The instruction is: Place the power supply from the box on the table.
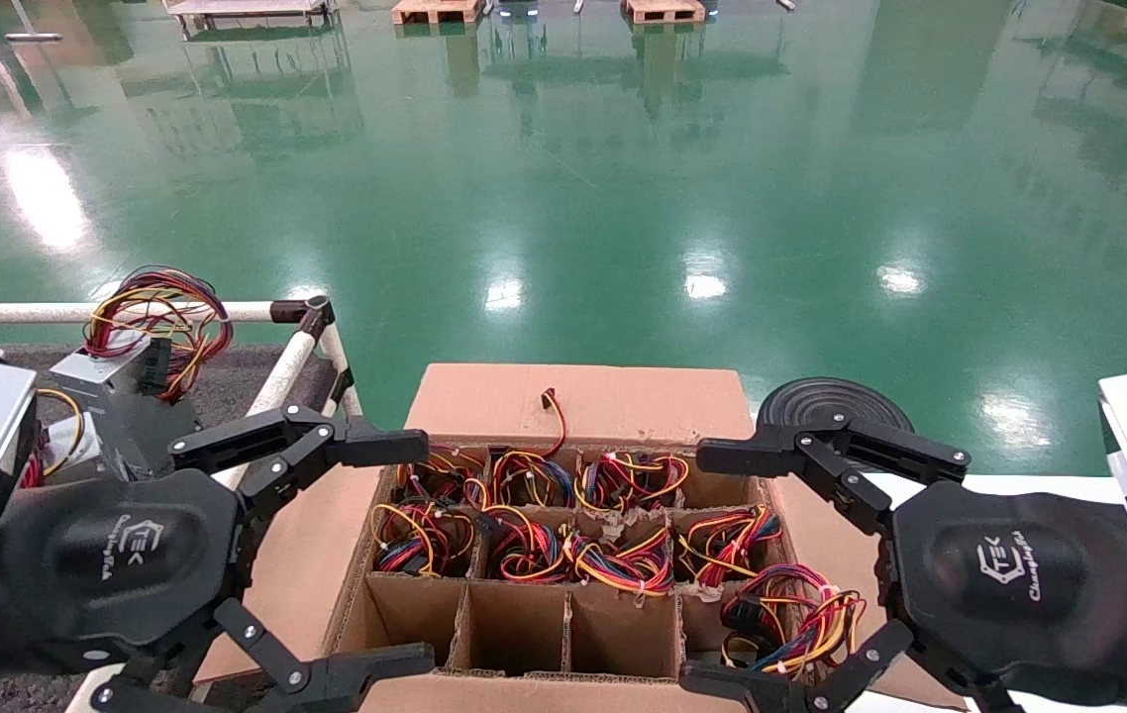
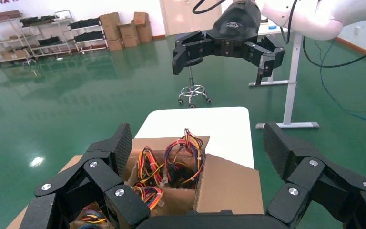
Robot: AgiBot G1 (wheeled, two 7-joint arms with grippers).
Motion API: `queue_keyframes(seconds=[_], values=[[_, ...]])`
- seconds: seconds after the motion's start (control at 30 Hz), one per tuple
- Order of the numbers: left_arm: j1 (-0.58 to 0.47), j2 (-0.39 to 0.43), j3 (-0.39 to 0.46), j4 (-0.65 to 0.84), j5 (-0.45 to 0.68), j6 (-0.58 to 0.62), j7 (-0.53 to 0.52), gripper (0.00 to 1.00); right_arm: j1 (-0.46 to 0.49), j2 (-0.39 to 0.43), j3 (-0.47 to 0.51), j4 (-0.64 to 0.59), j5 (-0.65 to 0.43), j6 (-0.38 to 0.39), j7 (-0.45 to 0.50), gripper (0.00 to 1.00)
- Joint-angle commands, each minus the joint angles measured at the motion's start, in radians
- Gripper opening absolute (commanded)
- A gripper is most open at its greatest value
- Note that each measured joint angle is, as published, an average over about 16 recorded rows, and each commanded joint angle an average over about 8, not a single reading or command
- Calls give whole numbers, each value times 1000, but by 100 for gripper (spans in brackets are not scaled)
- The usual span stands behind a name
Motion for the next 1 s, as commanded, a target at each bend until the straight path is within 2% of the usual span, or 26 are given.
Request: queue_keyframes(seconds=[0.03,0.53,0.57,0.6,0.8,0.83,0.87,1.0], values=[[0,0,0,0,0,0,0,100,0,0,0,0,0,0,0,100],[0,0,0,0,0,0,0,100,0,0,0,0,0,0,0,100],[0,0,0,0,0,0,0,100,0,0,0,0,0,0,0,95],[0,0,0,0,0,0,0,100,0,0,0,0,0,0,0,85],[0,0,0,0,0,0,0,100,0,0,0,0,0,0,0,10],[0,0,0,0,0,0,0,100,0,0,0,0,0,0,0,3],[0,0,0,0,0,0,0,100,0,0,0,0,0,0,0,0],[0,0,0,0,0,0,0,100,0,0,0,0,0,0,0,0]])
